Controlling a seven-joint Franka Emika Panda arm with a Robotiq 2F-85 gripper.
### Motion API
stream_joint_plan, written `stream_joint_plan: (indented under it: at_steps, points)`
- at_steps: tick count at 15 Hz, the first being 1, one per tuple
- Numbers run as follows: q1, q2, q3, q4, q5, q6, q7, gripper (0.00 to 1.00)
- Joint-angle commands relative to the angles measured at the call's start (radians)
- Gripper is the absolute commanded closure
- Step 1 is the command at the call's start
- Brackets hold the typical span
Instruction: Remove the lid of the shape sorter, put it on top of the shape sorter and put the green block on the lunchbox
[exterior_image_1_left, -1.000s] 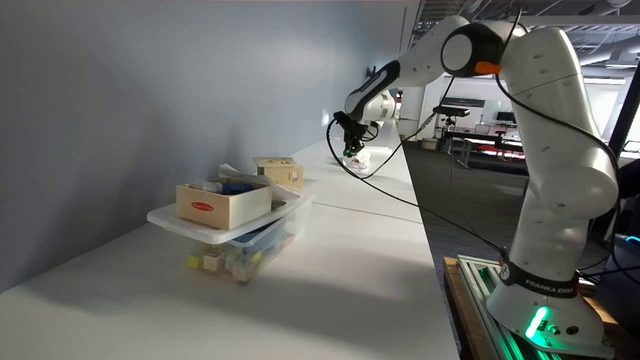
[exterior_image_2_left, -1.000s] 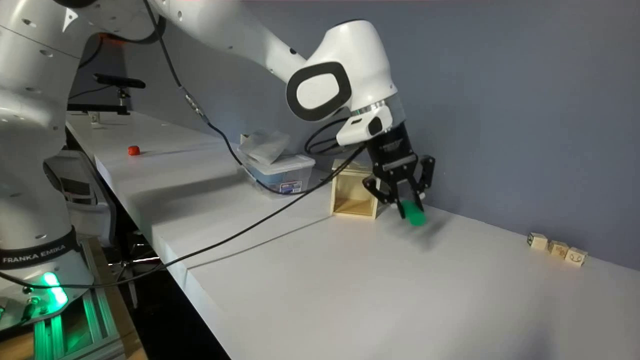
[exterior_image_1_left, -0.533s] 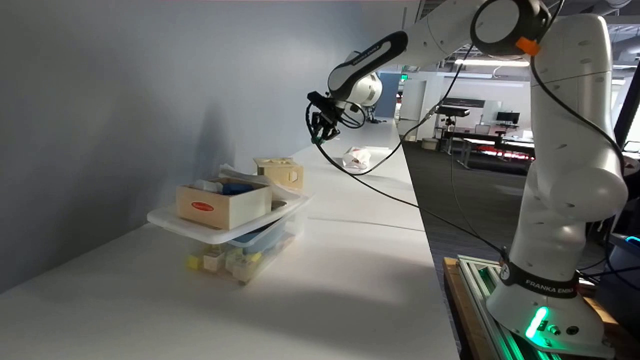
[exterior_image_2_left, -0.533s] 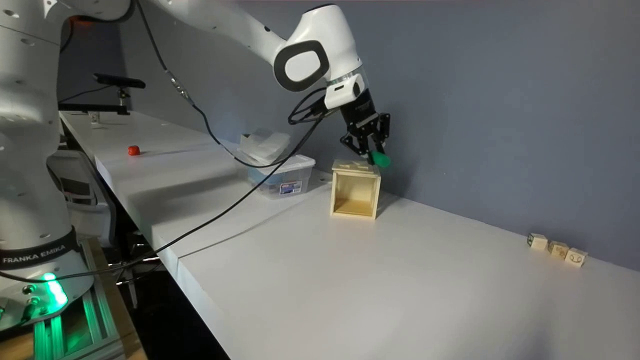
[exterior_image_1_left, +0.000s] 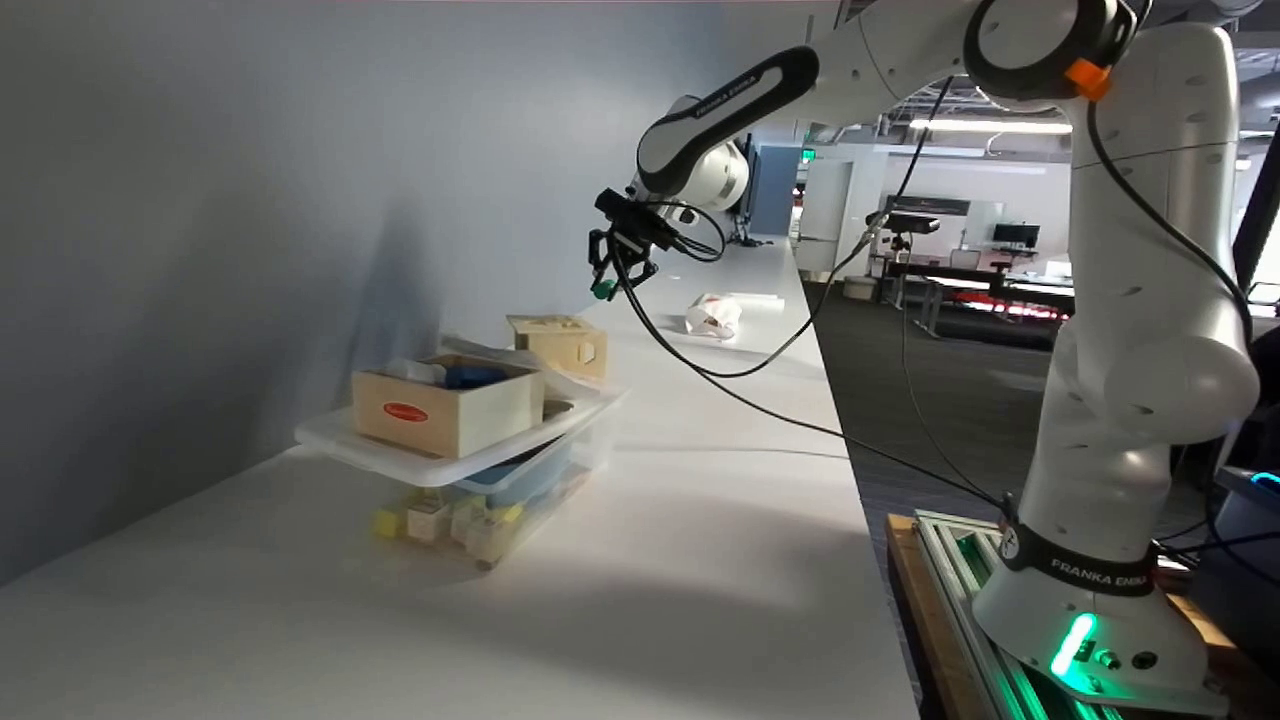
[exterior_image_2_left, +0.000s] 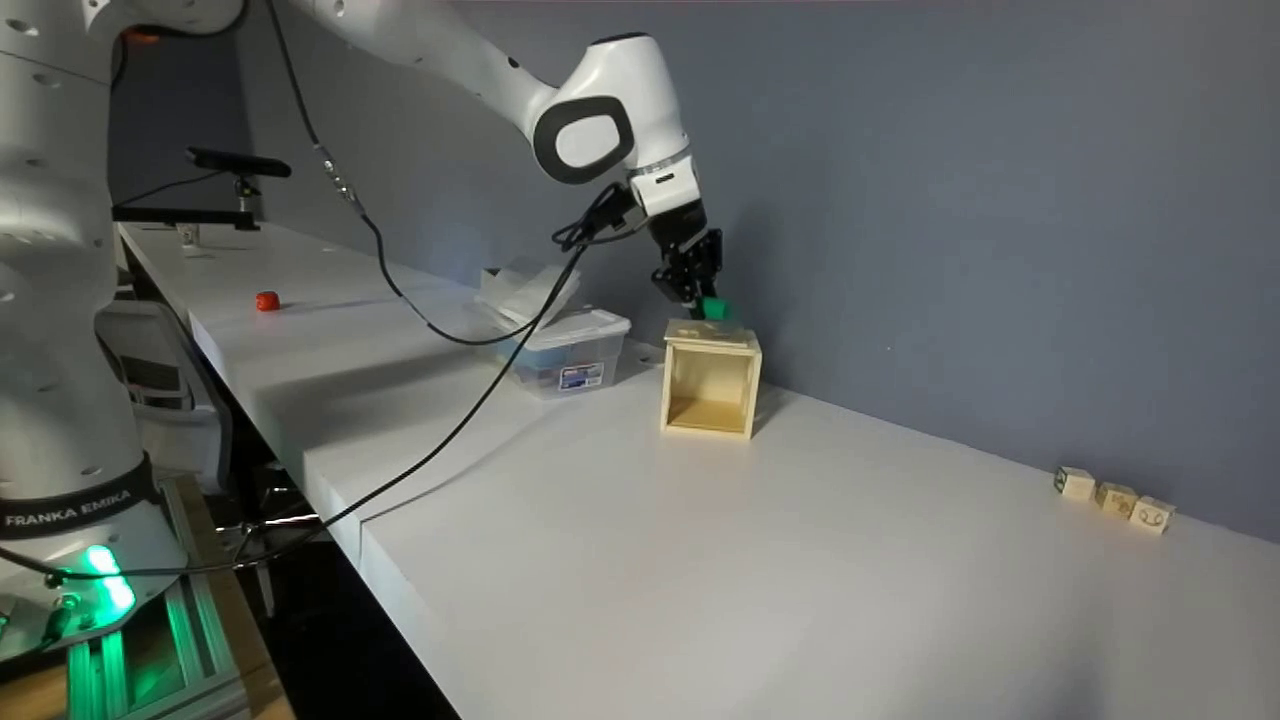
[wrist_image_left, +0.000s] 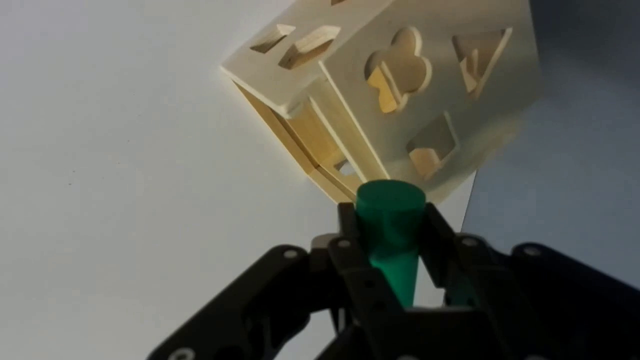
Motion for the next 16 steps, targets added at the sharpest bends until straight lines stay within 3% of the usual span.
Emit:
stream_joint_plan:
  at_steps: [1, 3, 4, 6, 8, 12, 16]
  points:
    - [0.011, 0.002, -0.011, 0.003, 0.006, -0.003, -0.013, 0.67]
    - [0.01, 0.002, -0.011, 0.003, 0.006, -0.004, -0.023, 0.67]
    - [0.01, 0.002, -0.011, 0.003, 0.006, -0.004, -0.025, 0.92]
    - [0.004, 0.025, 0.006, 0.039, 0.036, -0.039, -0.084, 0.92]
    - [0.01, 0.019, 0.028, 0.047, 0.039, -0.15, -0.153, 0.92]
    - [0.078, -0.047, 0.062, -0.046, -0.01, -0.239, -0.225, 0.92]
    - [0.157, -0.038, 0.107, -0.041, -0.058, -0.285, -0.292, 0.92]
